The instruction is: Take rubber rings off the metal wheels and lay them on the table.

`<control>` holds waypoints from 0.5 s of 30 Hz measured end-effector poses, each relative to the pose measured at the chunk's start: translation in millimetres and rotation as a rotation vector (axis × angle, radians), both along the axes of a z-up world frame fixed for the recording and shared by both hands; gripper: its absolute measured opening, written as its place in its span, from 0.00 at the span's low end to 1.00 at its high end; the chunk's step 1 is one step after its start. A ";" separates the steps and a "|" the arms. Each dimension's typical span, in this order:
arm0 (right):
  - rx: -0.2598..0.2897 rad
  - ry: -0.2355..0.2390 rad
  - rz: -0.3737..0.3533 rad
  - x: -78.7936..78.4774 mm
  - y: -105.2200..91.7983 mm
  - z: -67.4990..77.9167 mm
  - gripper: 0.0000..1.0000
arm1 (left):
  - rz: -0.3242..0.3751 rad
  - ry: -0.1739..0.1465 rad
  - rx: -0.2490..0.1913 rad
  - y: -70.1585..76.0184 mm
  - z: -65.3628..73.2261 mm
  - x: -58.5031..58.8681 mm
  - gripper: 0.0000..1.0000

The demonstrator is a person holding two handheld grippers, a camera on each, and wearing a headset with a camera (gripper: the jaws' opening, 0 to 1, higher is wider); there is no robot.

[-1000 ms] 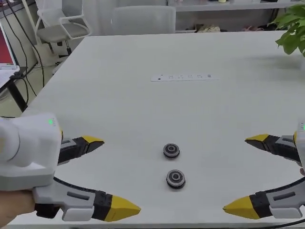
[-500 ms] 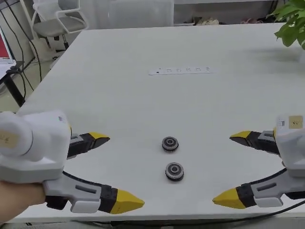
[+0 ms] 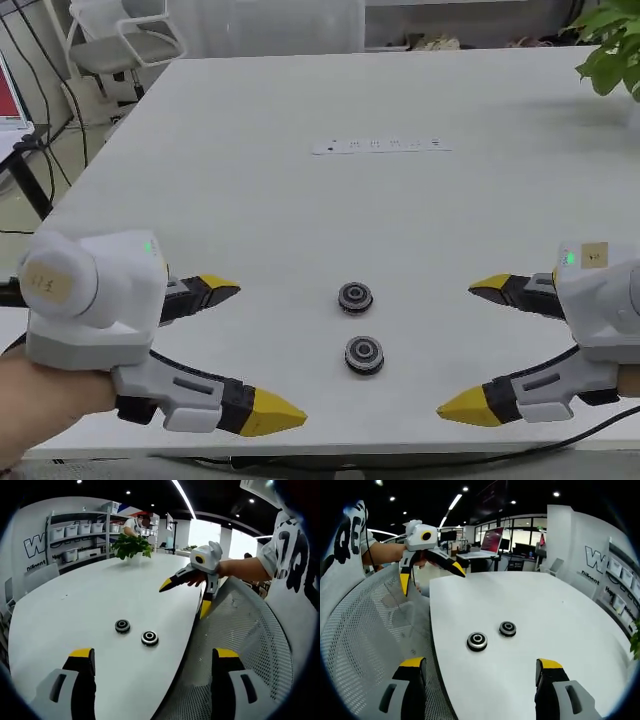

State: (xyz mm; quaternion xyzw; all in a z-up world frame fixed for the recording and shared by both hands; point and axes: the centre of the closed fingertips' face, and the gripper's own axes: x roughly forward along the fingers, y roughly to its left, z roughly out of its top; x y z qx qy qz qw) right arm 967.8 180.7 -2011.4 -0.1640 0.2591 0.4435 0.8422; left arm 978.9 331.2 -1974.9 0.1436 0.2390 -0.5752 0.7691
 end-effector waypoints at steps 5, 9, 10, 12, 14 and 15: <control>-0.001 -0.007 0.010 3.3 -0.7 -2.2 0.88 | -0.004 0.013 -0.020 -7.9 -0.2 4.1 0.94; 0.001 -0.008 0.009 6.5 -1.0 -3.9 0.88 | -0.014 0.004 -0.028 -13.6 0.5 7.5 0.92; 0.001 -0.008 0.012 7.0 -0.3 -4.6 0.87 | -0.022 0.001 -0.028 -15.5 0.2 8.3 0.90; 0.002 -0.011 0.021 7.8 1.0 -5.3 0.86 | -0.035 -0.005 -0.026 -18.2 -0.8 9.6 0.89; 0.002 -0.020 0.031 8.4 2.9 -5.3 0.84 | -0.041 -0.007 -0.019 -20.3 -3.1 11.7 0.88; 0.002 -0.021 0.032 9.1 3.3 -6.3 0.83 | -0.045 -0.009 -0.016 -21.7 -4.5 12.8 0.88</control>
